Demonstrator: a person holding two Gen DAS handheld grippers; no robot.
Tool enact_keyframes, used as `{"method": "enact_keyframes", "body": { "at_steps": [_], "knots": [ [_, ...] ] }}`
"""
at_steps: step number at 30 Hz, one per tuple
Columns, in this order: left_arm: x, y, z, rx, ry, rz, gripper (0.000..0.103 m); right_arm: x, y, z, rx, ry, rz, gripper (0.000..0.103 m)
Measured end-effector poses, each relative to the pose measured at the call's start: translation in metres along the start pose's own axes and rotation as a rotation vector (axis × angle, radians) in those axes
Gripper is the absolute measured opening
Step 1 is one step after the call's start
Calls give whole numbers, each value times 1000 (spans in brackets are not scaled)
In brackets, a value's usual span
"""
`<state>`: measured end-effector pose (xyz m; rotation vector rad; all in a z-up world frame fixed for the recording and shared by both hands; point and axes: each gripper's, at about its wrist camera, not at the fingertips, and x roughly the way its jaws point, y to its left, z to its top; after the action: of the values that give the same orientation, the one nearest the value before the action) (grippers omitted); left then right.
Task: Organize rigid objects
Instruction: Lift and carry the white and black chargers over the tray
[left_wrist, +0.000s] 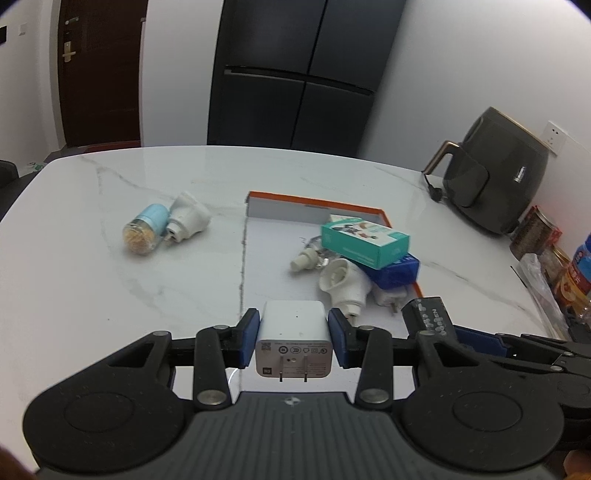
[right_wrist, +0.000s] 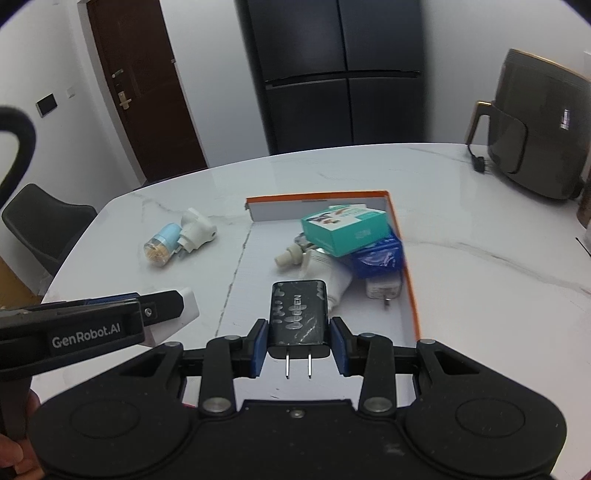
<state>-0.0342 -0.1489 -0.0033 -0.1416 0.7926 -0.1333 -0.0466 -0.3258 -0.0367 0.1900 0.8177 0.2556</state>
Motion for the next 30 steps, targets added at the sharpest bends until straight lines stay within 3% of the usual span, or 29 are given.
{"method": "enact_keyframes", "body": {
  "at_steps": [16,30],
  "knots": [
    [0,-39,-10,59,3,-59,41,-25,-36,-12,59,-25,-56,44],
    [10,-43,-5,72,9,-57,41,-19,-48,-8,82,-23,-69,44]
  ]
}}
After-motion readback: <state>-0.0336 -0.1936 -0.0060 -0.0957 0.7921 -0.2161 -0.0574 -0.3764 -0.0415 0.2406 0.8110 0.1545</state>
